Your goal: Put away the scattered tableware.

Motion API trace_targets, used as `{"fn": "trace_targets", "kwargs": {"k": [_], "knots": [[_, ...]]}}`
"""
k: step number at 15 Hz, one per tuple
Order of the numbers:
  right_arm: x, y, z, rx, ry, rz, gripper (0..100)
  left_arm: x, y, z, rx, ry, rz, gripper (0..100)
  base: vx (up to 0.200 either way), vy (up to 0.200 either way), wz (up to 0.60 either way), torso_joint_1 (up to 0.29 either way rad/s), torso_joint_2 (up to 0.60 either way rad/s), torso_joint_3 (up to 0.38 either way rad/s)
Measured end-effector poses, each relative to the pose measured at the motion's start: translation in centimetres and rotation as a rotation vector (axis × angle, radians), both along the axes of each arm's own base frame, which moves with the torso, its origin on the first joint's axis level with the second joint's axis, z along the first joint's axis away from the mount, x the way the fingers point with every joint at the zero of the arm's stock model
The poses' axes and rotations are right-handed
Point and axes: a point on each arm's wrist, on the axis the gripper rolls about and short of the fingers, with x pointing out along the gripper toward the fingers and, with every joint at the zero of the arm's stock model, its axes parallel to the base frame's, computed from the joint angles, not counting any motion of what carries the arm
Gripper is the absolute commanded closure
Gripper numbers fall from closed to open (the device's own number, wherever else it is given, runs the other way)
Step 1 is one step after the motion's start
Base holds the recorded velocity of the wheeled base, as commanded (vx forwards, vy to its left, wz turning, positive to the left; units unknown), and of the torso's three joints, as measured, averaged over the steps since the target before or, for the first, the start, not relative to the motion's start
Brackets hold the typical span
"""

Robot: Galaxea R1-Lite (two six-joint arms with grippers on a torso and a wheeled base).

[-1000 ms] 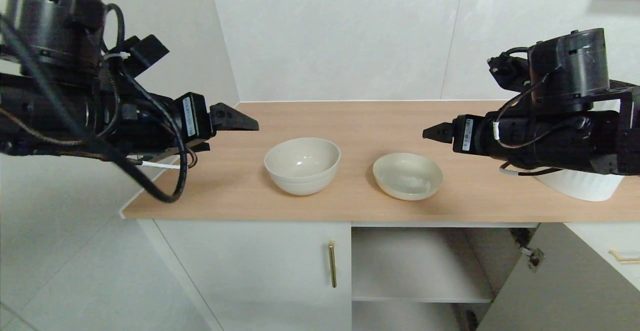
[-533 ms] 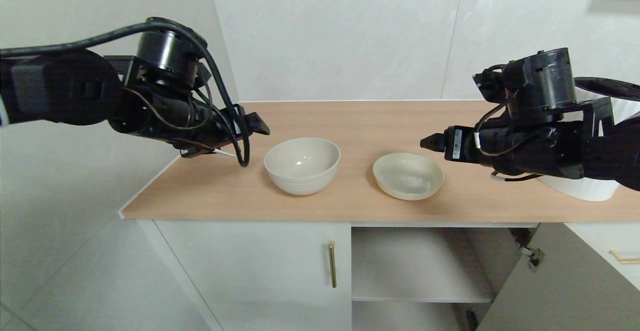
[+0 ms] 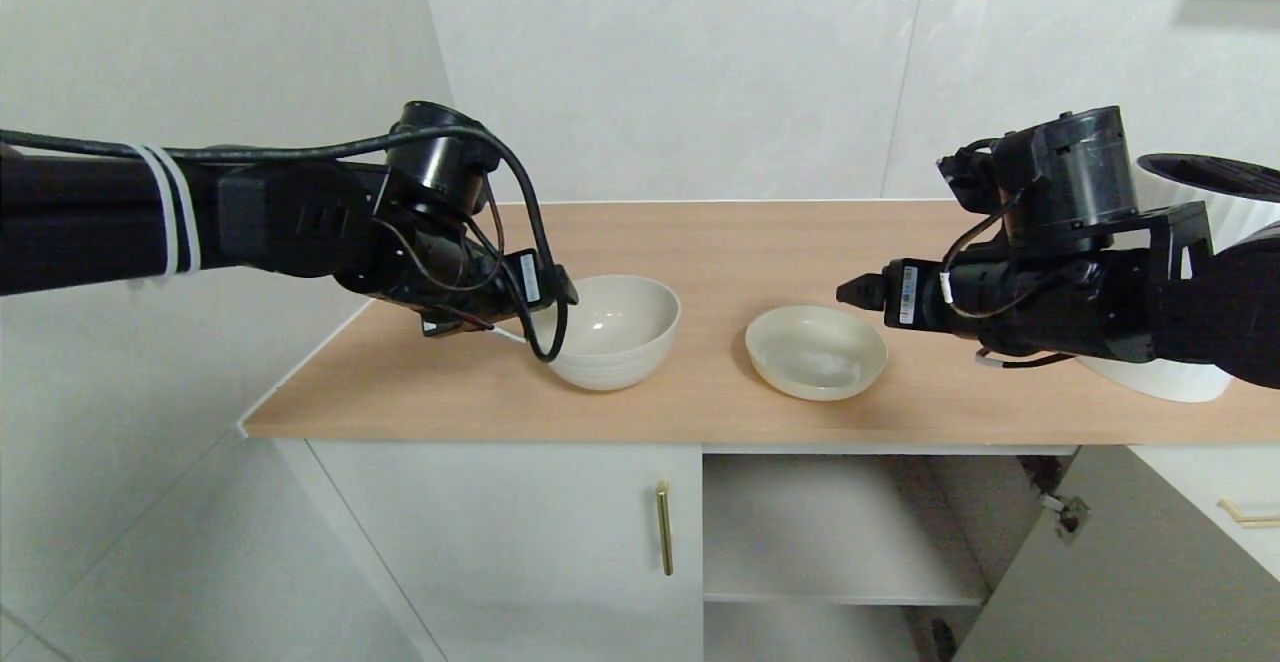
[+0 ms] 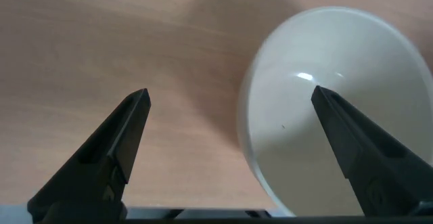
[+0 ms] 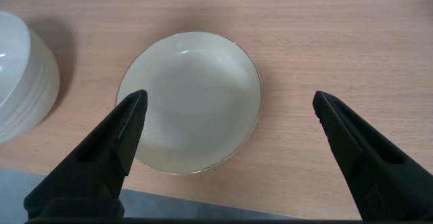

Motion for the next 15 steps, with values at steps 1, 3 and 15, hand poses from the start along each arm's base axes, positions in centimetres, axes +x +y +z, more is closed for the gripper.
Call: {"fn": "trace_targets", "kwargs": {"k": [1,3,15], "knots": [[0.0,0.0,0.0,0.0,0.0,0.0,0,0.2,-0.1,-0.3,0.003,0.008,0.0,0,0.0,0.0,0.0,0.0,0.0,0.0],[0.0,0.0,0.0,0.0,0.001,0.0,0,0.6,-0.3,-0.8,0.006,0.017,-0.001,100,0.0,0.0,0.0,0.0,0.0,0.0],[0.6,0.2,-1.0,-0.047,0.044,-0.024,0,-2.9,0.6,3.0,-0.03,-0.06,-0.014,100,0.0,0.0,0.0,0.0,0.0,0.0]]}}
